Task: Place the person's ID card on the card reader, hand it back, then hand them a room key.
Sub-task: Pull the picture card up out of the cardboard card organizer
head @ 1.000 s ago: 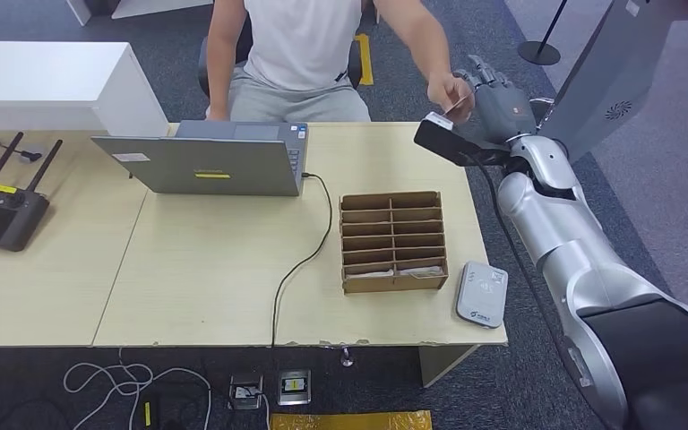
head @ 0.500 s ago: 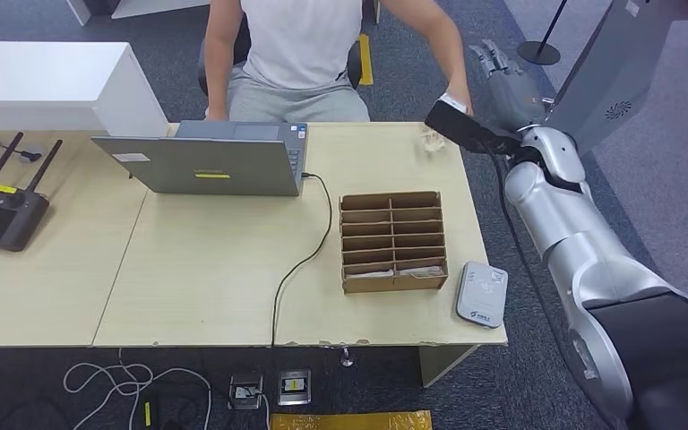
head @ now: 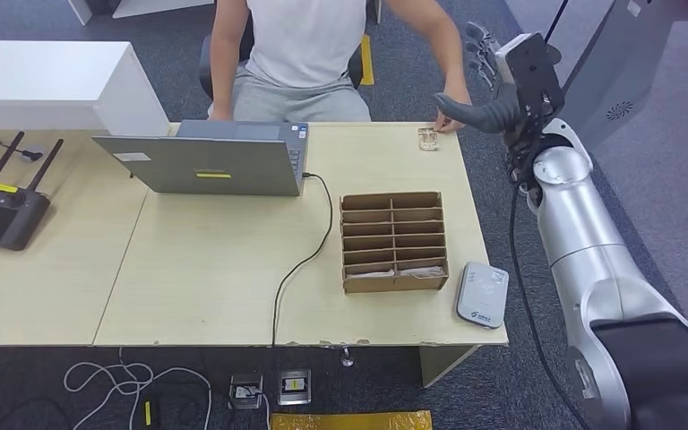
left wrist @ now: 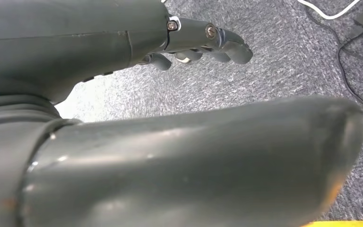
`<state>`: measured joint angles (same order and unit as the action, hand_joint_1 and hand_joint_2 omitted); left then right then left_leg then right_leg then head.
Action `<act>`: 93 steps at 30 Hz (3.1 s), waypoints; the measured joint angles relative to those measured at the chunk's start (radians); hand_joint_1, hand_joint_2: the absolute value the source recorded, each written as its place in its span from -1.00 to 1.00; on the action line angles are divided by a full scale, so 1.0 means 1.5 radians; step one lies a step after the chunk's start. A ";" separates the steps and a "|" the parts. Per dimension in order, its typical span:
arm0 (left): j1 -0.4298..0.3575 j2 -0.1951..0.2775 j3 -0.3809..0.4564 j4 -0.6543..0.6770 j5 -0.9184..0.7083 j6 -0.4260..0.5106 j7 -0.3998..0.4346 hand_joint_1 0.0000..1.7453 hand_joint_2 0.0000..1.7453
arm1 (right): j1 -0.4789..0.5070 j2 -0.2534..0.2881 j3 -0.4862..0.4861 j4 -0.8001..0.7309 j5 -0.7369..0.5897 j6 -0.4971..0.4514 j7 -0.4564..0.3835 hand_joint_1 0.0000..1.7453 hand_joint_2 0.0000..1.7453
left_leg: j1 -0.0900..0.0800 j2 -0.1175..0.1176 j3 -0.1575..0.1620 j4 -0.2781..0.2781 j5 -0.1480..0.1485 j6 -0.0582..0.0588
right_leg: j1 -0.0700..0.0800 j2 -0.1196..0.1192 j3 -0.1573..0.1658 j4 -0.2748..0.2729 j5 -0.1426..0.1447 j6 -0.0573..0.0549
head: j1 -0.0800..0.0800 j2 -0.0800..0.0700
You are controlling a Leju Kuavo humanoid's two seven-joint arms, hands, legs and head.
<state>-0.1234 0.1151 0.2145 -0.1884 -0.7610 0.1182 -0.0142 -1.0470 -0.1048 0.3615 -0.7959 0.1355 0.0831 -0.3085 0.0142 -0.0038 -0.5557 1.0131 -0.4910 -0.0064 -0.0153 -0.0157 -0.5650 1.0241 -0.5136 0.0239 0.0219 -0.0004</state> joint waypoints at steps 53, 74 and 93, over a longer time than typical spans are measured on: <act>0.001 0.009 0.050 0.000 0.010 0.005 0.003 -1.00 -1.00 | 0.554 -0.151 0.007 -0.577 0.476 -0.066 0.181 -1.00 1.00 | 0.000 0.002 0.000 0.000 -0.001 -0.001 | 0.000 0.002 0.000 0.000 0.000 0.000 | 0.000 0.000; 0.001 0.002 0.053 0.000 -0.007 0.006 0.003 -1.00 -1.00 | 0.582 -0.136 0.060 -0.541 0.701 -0.115 0.206 -1.00 1.00 | 0.000 0.002 0.000 0.000 -0.001 -0.001 | 0.000 0.002 0.000 0.000 0.000 0.000 | 0.000 0.000; 0.000 0.000 0.053 0.000 -0.010 0.007 0.009 -1.00 -1.00 | 0.561 -0.096 0.070 -0.433 0.706 -0.164 0.207 -1.00 1.00 | 0.000 0.002 0.000 0.000 -0.001 -0.001 | 0.000 0.002 0.000 0.000 0.000 0.000 | 0.000 0.000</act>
<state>-0.1229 0.1146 0.2945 -0.1884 -0.7767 0.1282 -0.0010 -0.2062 -0.2487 0.4665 -1.4449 1.1942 -0.1623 0.0022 0.0148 -0.0012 -0.5560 1.0126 -0.4921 -0.0072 -0.0148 -0.0124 -0.5650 1.0235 -0.5138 0.0238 0.0221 -0.0004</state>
